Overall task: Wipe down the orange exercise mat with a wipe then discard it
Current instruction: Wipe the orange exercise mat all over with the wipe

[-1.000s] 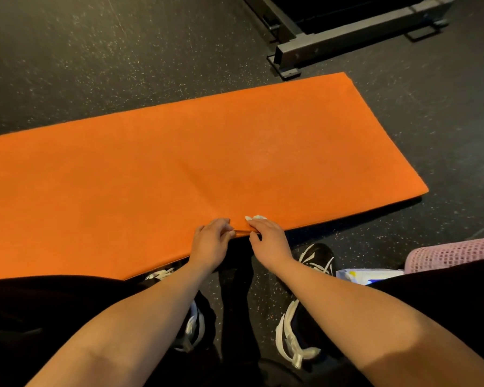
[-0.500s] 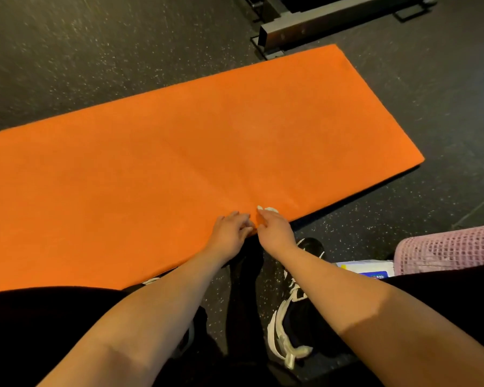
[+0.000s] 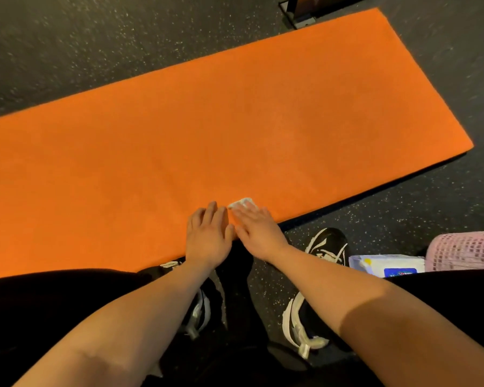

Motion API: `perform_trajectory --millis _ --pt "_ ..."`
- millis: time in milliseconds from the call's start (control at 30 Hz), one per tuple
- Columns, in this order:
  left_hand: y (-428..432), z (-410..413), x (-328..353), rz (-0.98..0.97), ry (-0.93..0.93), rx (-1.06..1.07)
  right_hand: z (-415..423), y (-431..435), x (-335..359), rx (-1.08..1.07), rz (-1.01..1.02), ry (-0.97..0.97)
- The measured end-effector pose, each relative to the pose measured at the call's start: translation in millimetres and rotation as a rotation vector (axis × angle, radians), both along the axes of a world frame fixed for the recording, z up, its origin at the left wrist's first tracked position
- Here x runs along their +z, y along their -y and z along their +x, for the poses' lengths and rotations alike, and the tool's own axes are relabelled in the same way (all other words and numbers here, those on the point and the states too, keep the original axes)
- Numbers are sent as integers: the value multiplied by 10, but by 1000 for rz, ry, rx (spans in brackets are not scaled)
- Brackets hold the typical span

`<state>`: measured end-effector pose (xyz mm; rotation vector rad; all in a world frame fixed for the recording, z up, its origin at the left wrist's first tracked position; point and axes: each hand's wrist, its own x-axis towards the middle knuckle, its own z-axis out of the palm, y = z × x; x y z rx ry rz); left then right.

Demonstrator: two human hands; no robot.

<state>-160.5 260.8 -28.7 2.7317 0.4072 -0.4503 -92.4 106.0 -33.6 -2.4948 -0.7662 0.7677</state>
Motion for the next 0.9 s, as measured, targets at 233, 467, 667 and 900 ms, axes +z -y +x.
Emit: perform_trajectory --millis 233,467,667,900 --pt "-30 26 -2 -12 -99 -49 184 122 -64 -354 -124 -24" --pt "-14 -28 31 -80 -52 -3 -265 -174 26 -91 74 -30" --pt "20 -20 97 -65 -103 -19 -63 16 -3 -213 -119 58" --pt "88 -10 135 -104 -170 -3 -245 -197 124 -63 2 10"
